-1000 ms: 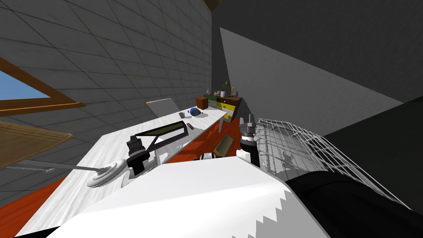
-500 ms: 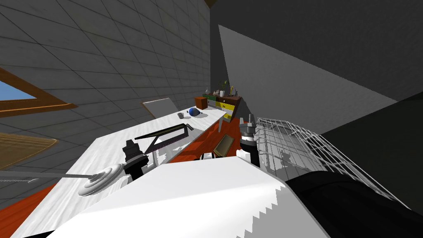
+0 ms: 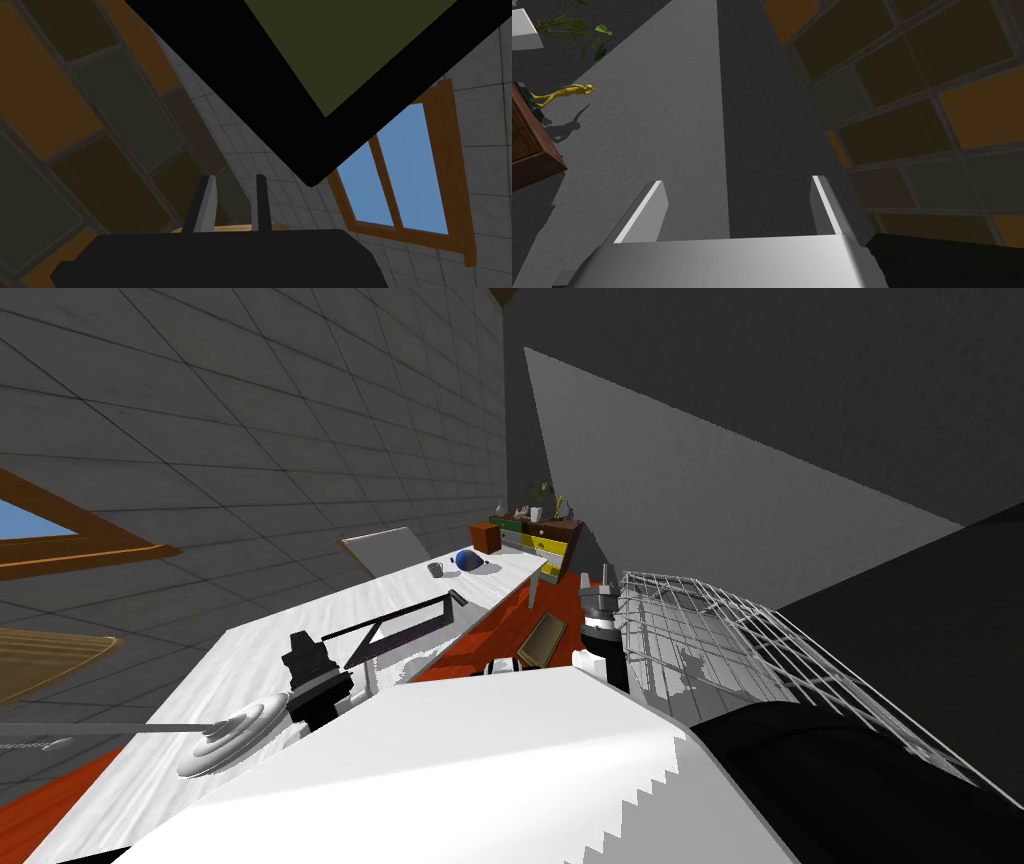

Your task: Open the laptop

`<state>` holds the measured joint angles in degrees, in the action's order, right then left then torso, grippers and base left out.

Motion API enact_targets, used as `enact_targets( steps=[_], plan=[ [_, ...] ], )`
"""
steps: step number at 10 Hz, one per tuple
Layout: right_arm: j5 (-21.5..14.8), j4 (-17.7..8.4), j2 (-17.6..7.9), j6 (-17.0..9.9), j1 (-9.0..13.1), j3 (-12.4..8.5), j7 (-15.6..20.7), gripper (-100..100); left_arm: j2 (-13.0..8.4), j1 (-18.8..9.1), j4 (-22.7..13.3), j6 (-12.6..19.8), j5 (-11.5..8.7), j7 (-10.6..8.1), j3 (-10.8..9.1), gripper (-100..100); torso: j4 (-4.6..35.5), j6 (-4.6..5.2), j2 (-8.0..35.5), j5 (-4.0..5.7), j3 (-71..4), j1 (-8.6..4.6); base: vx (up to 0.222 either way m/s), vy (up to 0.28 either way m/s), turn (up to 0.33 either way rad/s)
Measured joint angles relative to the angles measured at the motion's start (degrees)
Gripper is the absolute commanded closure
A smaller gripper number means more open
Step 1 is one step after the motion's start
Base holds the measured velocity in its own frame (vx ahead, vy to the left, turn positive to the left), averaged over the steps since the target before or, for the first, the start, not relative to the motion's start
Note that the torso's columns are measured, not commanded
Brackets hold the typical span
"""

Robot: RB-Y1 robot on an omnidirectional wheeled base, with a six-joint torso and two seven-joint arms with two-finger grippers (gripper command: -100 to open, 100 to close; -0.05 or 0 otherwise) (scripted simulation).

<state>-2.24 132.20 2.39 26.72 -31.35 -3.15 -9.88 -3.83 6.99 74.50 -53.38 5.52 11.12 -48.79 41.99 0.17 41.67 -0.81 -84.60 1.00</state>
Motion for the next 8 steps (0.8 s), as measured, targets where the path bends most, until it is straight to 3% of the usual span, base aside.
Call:
enact_targets(
  steps=[3, 8],
  plan=[
    [0.0, 0.0, 0.0, 0.0, 0.0, 0.0, 0.0, 0, -2.0, -0.7, 2.0, 3.8, -0.1, -0.43, -0.15, -100, 0.3, -0.16, 0.6, 0.75, 0.0, -0.87, -0.009, -0.012, 0.030],
    [0.0, 0.0, 0.0, 0.0, 0.0, 0.0, 0.0, 0, -5.1, -1.9, 4.0, 8.5, -0.3, -1.04, -0.34, -100, 0.3, -0.16, 0.6, 0.78, 0.0, -0.93, -0.012, -0.020, 0.031]
  ],
)
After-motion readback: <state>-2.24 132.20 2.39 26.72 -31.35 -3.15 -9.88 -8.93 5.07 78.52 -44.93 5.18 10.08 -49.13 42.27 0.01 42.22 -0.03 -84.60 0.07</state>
